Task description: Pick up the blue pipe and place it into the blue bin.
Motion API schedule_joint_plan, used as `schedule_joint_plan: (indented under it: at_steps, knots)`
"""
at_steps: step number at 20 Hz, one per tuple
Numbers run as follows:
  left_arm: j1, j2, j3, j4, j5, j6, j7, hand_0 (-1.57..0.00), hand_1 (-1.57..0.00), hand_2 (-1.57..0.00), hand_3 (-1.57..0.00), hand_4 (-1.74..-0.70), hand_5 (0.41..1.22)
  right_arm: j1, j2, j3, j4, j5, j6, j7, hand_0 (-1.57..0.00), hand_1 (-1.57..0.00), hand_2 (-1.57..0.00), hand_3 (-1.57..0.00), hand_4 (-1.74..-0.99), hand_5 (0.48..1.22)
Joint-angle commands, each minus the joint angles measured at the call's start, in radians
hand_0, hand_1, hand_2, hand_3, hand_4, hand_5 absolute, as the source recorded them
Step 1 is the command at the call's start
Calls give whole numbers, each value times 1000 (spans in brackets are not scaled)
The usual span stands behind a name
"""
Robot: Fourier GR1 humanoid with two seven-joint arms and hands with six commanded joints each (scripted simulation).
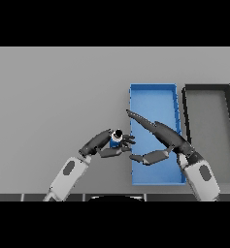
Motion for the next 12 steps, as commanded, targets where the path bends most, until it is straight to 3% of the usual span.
schedule_joint_plan:
  at_steps: [1, 8, 11, 12]
  knots:
    - [-4, -4, 6, 3, 1, -3, 1, -1571, -1571, -1571, -1571, -1475, 1221, -14, 7, 14, 7, -33, 13, 28, 1, 1, 0, 1, -1232, 525]
    - [9, -15, 31, 3, 16, -64, 2, -1571, -1571, -1571, -1571, -1476, 1221, -139, 87, 107, 128, -14, 83, 68, 1, 1, 1, 1, -1192, 514]
    - [-8, -22, 49, 15, 30, -96, 9, -1571, -1571, -1571, -1571, -1459, 1221, -207, 131, 128, 185, -16, 91, 100, 1, 1, -1, 1, -1208, 512]
    - [-6, -25, 49, 13, 22, -99, -17, -1571, -1571, -1571, -1571, -1454, 1221, -226, 144, 138, 193, -14, 91, 114, 1, -9, -20, 1, -1214, 511]
